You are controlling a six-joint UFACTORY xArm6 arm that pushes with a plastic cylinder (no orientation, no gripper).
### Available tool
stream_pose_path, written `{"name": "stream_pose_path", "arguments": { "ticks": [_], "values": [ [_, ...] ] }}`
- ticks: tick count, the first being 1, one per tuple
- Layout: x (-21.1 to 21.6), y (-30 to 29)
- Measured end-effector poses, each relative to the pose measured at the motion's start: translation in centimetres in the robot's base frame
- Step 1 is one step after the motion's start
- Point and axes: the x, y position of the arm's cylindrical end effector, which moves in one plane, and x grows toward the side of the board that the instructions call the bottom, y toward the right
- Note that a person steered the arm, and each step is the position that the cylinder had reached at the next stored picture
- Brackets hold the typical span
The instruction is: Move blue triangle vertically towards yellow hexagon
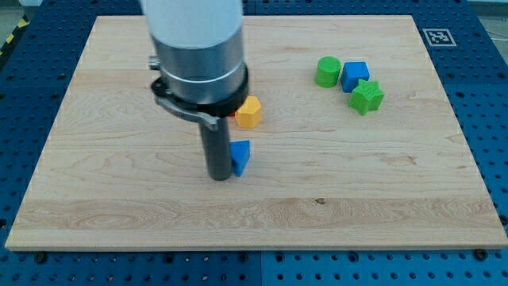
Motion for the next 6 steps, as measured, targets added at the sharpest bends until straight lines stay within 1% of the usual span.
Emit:
{"name": "stream_pose_path", "arguments": {
  "ticks": [3,4,5,6],
  "values": [
    [0.0,6.7],
    [0.4,5.0],
    [-0.2,0.6],
    [-2.7,-1.3]
  ]
}}
